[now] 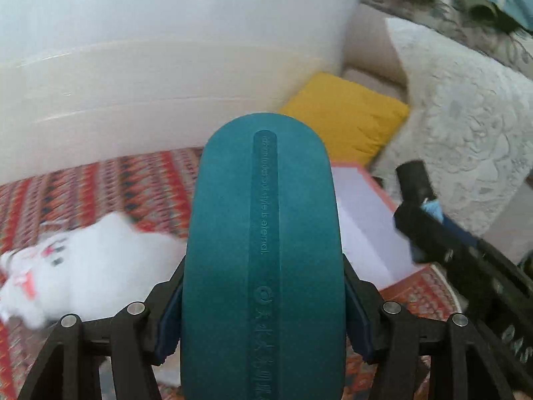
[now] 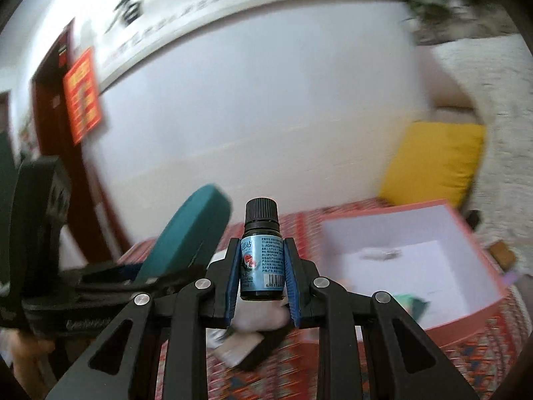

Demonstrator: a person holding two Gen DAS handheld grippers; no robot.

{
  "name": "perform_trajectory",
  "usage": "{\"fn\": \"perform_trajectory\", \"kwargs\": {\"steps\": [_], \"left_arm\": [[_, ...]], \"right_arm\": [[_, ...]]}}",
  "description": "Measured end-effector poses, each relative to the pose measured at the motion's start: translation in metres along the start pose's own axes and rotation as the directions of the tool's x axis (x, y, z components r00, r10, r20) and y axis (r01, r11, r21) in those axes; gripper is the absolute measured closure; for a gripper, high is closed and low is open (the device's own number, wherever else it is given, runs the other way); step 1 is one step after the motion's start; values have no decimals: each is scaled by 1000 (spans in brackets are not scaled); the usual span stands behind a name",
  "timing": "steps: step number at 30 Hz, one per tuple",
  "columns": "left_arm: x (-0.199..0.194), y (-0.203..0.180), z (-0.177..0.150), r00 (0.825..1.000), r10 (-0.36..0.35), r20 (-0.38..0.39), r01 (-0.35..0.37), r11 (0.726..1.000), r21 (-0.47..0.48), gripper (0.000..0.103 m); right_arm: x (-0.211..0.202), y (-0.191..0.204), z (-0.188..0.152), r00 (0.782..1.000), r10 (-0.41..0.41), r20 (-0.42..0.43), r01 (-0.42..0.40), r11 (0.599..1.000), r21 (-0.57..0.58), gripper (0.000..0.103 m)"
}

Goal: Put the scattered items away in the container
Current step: 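Carry the teal case and dropper bottle into the pink box and release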

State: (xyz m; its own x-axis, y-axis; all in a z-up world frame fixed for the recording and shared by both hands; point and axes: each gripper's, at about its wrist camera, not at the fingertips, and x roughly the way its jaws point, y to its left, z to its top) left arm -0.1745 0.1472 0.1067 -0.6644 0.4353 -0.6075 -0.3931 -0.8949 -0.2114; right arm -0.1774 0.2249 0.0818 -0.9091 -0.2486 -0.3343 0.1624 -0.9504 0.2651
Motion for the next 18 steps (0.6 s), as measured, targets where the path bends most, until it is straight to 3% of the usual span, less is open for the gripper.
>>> {"fn": "perform_trajectory", "kwargs": {"steps": [10, 15, 18], "left_arm": [[110, -43, 14, 989, -34, -141, 43, 997, 62, 36], [156, -51, 11, 975, -44, -216, 61, 996, 71, 36], [159, -51, 9, 980, -32, -196, 45, 997, 61, 33]], "right_arm": [[18, -129, 24, 977, -211, -29, 213, 962, 174, 77], [34, -130, 17, 968, -242, -68, 250, 952, 174, 77], [44, -131, 13, 961, -261, -91, 273, 946, 174, 71]]}}
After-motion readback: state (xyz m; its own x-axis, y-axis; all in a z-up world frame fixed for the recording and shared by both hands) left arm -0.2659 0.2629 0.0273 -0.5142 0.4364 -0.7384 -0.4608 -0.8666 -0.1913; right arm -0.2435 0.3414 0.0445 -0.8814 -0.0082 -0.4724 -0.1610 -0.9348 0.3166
